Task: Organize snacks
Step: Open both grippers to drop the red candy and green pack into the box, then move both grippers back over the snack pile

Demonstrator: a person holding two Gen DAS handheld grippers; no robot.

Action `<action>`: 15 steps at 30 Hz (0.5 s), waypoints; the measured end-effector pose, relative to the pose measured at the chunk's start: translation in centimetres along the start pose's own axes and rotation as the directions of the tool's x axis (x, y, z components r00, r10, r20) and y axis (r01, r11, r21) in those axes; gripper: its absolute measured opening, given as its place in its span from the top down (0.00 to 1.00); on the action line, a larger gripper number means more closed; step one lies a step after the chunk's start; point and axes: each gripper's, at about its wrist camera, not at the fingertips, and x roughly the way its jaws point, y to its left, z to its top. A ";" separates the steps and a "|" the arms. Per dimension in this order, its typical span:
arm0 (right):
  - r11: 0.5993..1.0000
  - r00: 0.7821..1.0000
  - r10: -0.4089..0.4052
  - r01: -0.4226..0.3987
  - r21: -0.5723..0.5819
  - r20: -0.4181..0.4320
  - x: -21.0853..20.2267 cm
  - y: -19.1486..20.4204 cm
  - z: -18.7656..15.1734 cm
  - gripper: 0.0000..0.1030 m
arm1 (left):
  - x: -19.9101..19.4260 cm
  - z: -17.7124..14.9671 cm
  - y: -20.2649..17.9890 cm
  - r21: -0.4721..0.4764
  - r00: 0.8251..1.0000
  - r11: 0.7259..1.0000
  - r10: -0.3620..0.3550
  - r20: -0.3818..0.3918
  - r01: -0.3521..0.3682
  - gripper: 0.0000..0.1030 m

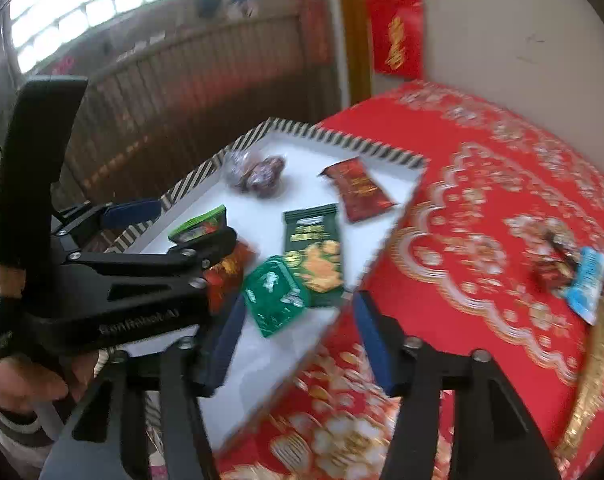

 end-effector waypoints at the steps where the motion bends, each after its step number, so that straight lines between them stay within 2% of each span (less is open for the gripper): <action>1: 1.000 1.000 -0.011 0.011 0.010 0.010 -0.5 -0.5 -0.2 0.35 | -0.3 0.1 -0.5 0.008 1.000 1.000 -0.005 0.002 0.005 0.16; 5: 0.995 0.996 -0.070 0.065 0.080 0.050 -3.2 -4.0 -1.4 0.33 | -1.2 0.3 -2.3 0.031 0.999 0.999 -0.031 0.014 0.031 0.15; 7: 0.988 0.991 -0.116 0.108 0.114 0.069 -4.5 -5.8 -2.2 0.22 | -1.7 0.3 -3.3 0.034 0.998 0.998 -0.058 0.016 0.057 0.15; 12: 0.961 0.966 -0.219 0.189 0.201 0.139 -8.4 -10.0 -4.6 0.20 | -2.4 0.4 -6.0 0.048 0.991 0.990 -0.135 0.005 0.134 0.15; 15: 0.938 0.939 -0.299 0.257 0.232 0.170 -11.1 -12.0 -5.9 0.20 | -2.6 0.3 -8.3 0.079 0.984 0.981 -0.179 -0.014 0.179 0.15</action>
